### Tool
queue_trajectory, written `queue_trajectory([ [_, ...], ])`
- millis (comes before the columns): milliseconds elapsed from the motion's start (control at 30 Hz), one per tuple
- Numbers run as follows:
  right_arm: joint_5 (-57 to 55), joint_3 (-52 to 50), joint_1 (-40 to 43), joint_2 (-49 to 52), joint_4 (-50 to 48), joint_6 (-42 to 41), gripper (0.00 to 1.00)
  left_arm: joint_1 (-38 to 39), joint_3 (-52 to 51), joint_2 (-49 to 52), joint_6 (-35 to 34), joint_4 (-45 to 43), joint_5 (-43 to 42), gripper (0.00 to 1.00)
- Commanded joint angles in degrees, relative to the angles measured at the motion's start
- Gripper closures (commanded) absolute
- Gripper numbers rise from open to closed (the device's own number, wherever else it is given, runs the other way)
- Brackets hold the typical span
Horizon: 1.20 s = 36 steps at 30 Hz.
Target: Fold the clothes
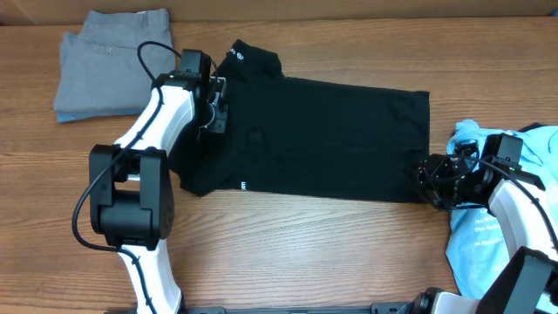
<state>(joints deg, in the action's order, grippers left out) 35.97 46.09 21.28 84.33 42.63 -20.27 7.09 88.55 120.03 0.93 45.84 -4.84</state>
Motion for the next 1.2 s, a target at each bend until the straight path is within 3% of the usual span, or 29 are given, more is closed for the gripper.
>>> queue_trajectory([
  [0,0.1,1.2,-0.1,-0.9,-0.3,0.6,0.44,0.1,-0.3,1.1,0.6,-0.1,-2.8,0.82],
  [133,0.1,1.2,-0.1,-0.9,-0.3,0.6,0.44,0.1,-0.2,1.0,0.6,0.1,-2.8,0.96],
  [467,0.1,1.2,-0.1,-0.9,-0.3,0.6,0.44,0.0,10.6,0.9,0.9,6.0,-2.7,0.96],
  [767,0.1,1.2,-0.1,-0.9,-0.7,0.7,0.43,0.1,11.8,0.9,0.9,4.6,-2.7,0.95],
  [800,0.1,1.2,0.0,-0.9,-0.8,0.6,0.43,0.1,11.8,0.9,0.9,4.7,-2.6,0.89],
  [833,0.1,1.2,-0.1,-0.9,-0.7,0.6,0.43,0.0,11.8,0.9,0.9,4.7,-2.6,0.77],
  [900,0.1,1.2,0.0,-0.9,-0.7,0.6,0.43,0.0,11.8,0.9,0.9,4.9,-1.9,0.46],
  [1033,0.1,1.2,-0.1,-0.9,-0.5,0.7,0.43,-0.1,11.8,0.9,0.9,8.5,0.9,0.39],
  [1167,-0.4,1.2,-0.1,-0.9,-0.5,1.0,0.43,-0.8,11.8,0.9,0.8,17.6,5.6,0.48],
])
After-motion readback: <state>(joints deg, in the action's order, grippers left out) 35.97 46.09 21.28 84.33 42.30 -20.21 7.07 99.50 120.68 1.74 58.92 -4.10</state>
